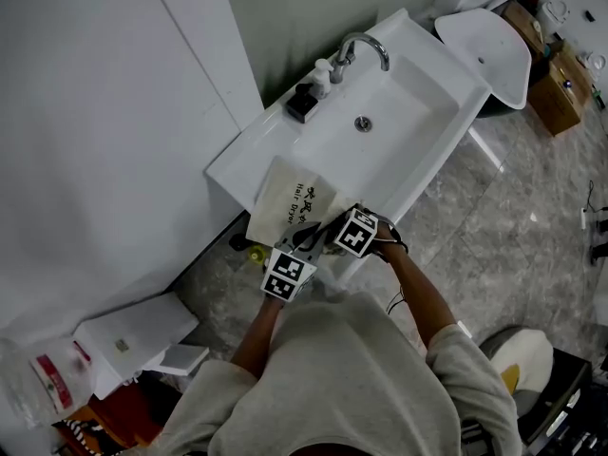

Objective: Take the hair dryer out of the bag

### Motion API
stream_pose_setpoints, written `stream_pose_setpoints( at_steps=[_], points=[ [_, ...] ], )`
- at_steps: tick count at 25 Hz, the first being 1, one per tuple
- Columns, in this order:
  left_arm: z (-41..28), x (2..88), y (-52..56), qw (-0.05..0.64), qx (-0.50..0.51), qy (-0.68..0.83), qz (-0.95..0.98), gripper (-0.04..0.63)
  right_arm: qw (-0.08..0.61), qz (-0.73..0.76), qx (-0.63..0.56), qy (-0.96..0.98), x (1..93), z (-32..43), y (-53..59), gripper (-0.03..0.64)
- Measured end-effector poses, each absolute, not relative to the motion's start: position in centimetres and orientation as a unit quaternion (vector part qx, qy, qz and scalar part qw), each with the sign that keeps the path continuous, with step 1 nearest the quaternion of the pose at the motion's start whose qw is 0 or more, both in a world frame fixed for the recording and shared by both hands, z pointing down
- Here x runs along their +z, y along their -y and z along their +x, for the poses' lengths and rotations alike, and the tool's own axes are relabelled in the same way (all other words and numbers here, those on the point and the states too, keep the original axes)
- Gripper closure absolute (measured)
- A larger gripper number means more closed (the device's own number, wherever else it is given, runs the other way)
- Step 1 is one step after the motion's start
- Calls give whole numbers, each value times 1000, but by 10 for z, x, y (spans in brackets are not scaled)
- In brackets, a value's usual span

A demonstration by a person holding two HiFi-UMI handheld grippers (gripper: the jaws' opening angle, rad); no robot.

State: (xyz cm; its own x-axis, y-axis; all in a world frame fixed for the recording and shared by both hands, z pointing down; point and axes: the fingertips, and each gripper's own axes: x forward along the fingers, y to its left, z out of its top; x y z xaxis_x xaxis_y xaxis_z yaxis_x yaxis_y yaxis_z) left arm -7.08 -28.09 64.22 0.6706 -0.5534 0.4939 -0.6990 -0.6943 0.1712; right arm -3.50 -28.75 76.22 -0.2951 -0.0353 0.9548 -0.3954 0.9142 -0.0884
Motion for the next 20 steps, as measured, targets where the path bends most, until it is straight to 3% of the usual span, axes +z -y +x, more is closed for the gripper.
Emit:
stream_pose_setpoints(
  at_steps=[13, 20],
  points=[
    [-77, 638, 285, 218, 171, 356, 893, 565, 600, 135, 211, 760, 779, -43, 285, 407],
    [-80, 637, 287, 225, 165, 363, 889, 565, 619, 149, 157, 755, 781, -42, 287, 437]
  ],
)
